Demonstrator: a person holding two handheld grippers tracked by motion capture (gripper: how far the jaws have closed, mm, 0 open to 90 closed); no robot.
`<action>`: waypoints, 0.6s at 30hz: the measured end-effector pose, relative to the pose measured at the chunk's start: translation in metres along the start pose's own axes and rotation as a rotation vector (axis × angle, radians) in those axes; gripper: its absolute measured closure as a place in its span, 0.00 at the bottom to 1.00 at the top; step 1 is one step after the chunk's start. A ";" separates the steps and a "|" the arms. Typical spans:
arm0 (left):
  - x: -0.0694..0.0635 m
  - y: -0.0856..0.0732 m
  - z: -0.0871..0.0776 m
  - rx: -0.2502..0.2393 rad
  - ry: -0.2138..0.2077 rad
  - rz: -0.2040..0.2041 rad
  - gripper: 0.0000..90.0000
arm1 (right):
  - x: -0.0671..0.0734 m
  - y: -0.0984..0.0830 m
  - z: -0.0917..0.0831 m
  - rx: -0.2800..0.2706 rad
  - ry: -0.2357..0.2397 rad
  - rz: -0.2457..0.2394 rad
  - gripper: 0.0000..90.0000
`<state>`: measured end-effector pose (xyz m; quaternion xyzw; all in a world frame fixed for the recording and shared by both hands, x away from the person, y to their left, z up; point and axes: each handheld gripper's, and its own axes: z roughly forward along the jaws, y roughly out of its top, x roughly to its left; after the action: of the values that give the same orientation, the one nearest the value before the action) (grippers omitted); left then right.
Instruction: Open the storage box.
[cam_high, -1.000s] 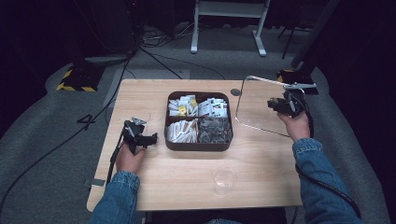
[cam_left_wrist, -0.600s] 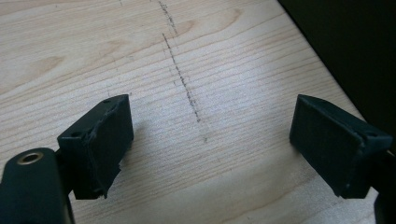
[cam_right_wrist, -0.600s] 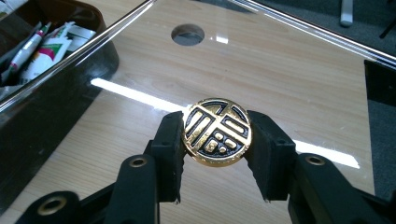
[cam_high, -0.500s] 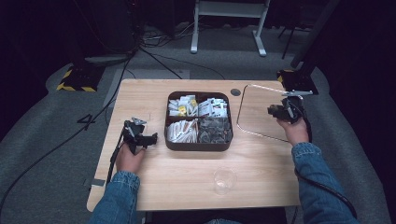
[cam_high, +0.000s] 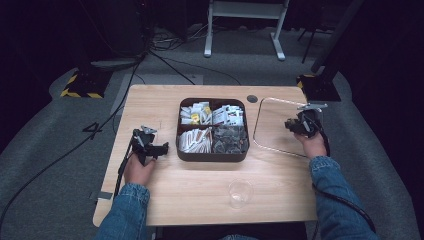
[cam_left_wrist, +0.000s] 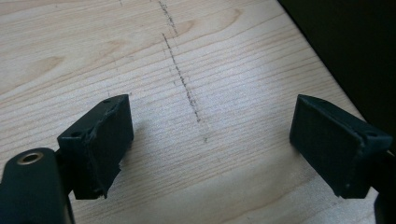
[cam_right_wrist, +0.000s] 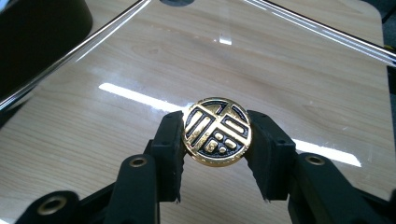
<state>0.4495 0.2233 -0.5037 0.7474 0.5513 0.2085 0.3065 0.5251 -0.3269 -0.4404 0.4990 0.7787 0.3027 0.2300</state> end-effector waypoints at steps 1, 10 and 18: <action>0.000 0.000 0.000 0.000 0.000 0.000 0.15 | -0.001 -0.003 0.004 0.007 0.004 0.005 0.64; 0.000 0.000 0.000 0.000 0.000 0.000 0.15 | -0.003 -0.016 0.014 0.030 0.016 0.044 0.64; 0.000 0.000 0.000 0.000 0.000 0.000 0.15 | -0.003 -0.022 0.019 0.045 0.030 0.059 0.64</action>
<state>0.4495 0.2233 -0.5037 0.7474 0.5513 0.2085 0.3065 0.5254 -0.3322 -0.4693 0.5222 0.7736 0.2993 0.1979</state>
